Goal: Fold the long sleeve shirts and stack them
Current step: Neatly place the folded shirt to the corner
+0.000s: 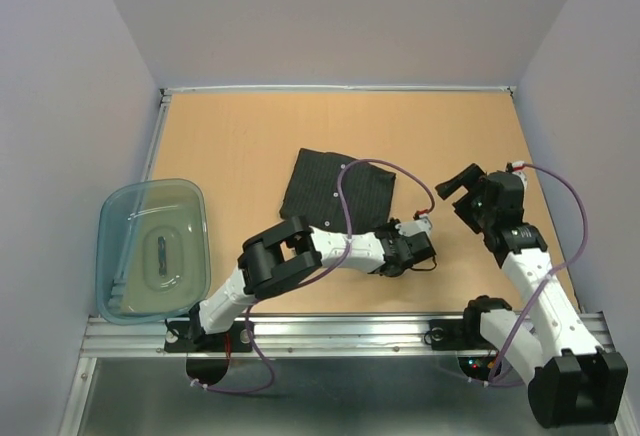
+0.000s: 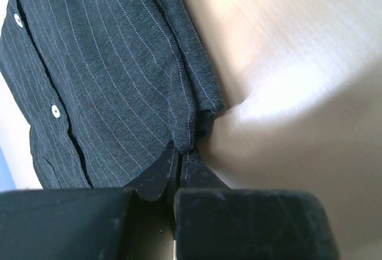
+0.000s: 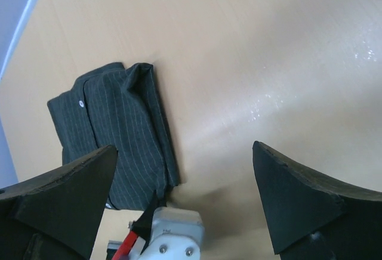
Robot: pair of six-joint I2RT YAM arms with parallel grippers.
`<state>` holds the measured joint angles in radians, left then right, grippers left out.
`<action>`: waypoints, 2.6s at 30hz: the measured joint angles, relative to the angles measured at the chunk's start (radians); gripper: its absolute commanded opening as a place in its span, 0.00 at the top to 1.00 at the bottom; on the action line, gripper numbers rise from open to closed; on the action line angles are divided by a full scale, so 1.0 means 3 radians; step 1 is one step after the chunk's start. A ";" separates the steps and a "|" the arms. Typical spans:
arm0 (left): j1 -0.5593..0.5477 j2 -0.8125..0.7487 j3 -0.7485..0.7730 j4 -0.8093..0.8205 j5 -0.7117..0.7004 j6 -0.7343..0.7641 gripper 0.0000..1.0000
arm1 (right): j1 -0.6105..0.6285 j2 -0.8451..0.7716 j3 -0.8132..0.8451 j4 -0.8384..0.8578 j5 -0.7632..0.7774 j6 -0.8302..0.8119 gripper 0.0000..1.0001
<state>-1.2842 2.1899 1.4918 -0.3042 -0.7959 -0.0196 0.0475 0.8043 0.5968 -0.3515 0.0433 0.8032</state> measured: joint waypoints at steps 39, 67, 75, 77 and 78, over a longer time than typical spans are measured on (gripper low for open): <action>0.0340 -0.0914 -0.0479 0.0005 0.1185 -0.0894 1.00 | 0.0779 0.2963 -0.0256 0.3404 -0.1678 0.1325 0.16; 0.0868 -0.1245 -0.0318 -0.0020 0.2385 -0.1209 0.41 | 0.0759 0.2257 0.0256 0.2080 -0.1406 0.0458 0.99; 0.1890 -0.2332 -0.0366 0.0075 0.3061 -0.1142 0.38 | 0.0608 0.2171 0.2155 -0.0304 -0.0542 -0.0790 0.99; 0.2028 -0.2497 -0.0384 0.0074 0.3117 -0.1097 0.38 | 0.0603 0.2242 0.2708 -0.0793 -0.0193 -0.1085 1.00; 0.2110 -0.2586 -0.0412 0.0076 0.3145 -0.1069 0.38 | 0.0603 0.2344 0.3165 -0.1209 0.0005 -0.1236 0.99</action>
<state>-0.6514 1.4139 1.3682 -0.2813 0.1474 -0.3405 0.2283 1.5074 1.5463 -0.7143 0.0448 0.4324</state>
